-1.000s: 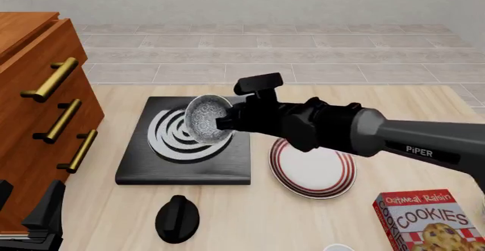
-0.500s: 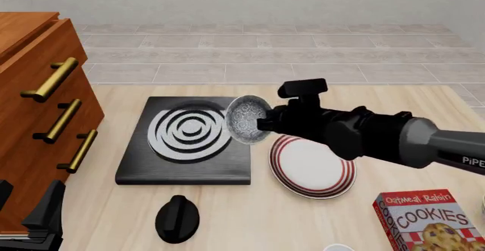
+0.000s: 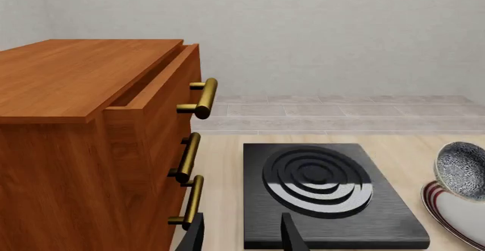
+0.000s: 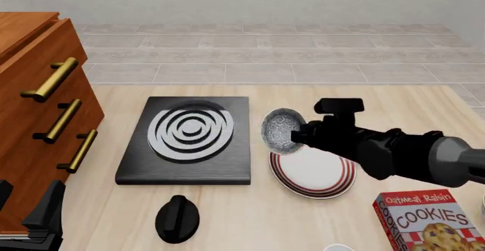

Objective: Pick the akita bowl on the stove and place it on the plate.

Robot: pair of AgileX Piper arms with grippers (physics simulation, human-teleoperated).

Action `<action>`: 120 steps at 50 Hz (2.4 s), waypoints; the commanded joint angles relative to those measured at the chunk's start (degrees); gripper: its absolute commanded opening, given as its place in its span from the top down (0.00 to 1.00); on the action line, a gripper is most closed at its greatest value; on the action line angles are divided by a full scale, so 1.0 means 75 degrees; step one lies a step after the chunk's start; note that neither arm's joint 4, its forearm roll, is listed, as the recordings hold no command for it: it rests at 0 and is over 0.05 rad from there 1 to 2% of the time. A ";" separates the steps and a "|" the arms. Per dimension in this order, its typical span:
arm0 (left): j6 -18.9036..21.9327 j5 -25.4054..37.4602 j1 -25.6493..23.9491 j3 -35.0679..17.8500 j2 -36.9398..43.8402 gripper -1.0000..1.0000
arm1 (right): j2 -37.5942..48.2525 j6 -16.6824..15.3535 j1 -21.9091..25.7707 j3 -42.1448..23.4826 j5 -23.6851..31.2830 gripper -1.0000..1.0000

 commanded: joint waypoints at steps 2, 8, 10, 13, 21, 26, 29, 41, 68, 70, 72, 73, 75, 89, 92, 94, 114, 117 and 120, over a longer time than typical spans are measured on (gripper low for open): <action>0.0000 0.0000 0.0000 0.0000 0.0000 0.00 | 0.0040 0.0095 -0.0571 0.0564 -0.0440 1.00; 0.0000 0.0000 0.0000 0.0000 0.0000 0.00 | 0.0192 0.0077 -0.0847 0.0742 -0.0627 1.00; 0.0000 0.0000 0.0000 0.0000 0.0000 0.00 | 0.0279 0.0070 -0.1033 0.0826 -0.0725 1.00; 0.0000 0.0000 0.0000 0.0000 0.0000 0.00 | 0.0369 0.0039 -0.1149 0.0849 -0.0797 1.00; 0.0000 0.0000 0.0000 0.0000 0.0000 0.00 | 0.0594 -0.0101 -0.1471 0.0973 -0.1040 1.00; 0.0000 0.0000 0.0000 0.0000 0.0000 0.00 | 0.0797 -0.0079 -0.1514 0.0969 -0.1140 1.00; 0.0000 0.0000 0.0000 0.0000 0.0000 0.00 | 0.0928 -0.0055 -0.1527 0.0928 -0.1145 1.00; 0.0000 0.0000 0.0000 0.0000 0.0000 0.00 | 0.1377 0.0042 -0.1420 0.1065 -0.1461 1.00; 0.0000 0.0000 0.0000 0.0000 0.0000 0.00 | 0.1469 0.0116 -0.1460 0.1165 -0.1624 1.00; 0.0000 0.0000 0.0000 0.0000 0.0000 0.00 | 0.1410 0.0102 -0.1465 0.1144 -0.1560 1.00; 0.0000 0.0000 0.0000 0.0000 0.0000 0.00 | 0.1454 0.0060 -0.1439 0.1134 -0.1570 0.00; 0.0000 0.0000 0.0000 0.0000 0.0000 0.00 | 0.1454 0.0060 -0.1439 0.1133 -0.1570 0.00; 0.0000 0.0000 0.0000 0.0000 0.0000 0.00 | 0.1455 0.0034 -0.1479 0.1099 -0.1556 0.00; 0.0000 0.0000 0.0000 0.0000 0.0000 0.00 | 0.1127 -0.0163 -0.1525 0.0914 -0.1241 0.00; 0.0000 0.0000 0.0000 0.0000 0.0000 0.00 | 0.1073 -0.0147 -0.1510 0.0893 -0.1225 0.00; 0.0000 0.0000 0.0000 0.0000 0.0000 0.00 | 0.1043 -0.0181 -0.1553 0.0882 -0.1239 0.00; 0.0000 0.0000 0.0000 0.0000 0.0000 0.00 | -0.0019 -0.0443 -0.1533 0.1004 -0.0740 0.00; 0.0000 0.0000 0.0000 0.0000 0.0000 0.00 | -0.0196 -0.0465 -0.1515 0.1034 -0.0685 0.00; 0.0000 0.0000 0.0000 0.0000 0.0000 0.00 | -0.0470 -0.0603 -0.1549 0.1059 -0.0636 0.00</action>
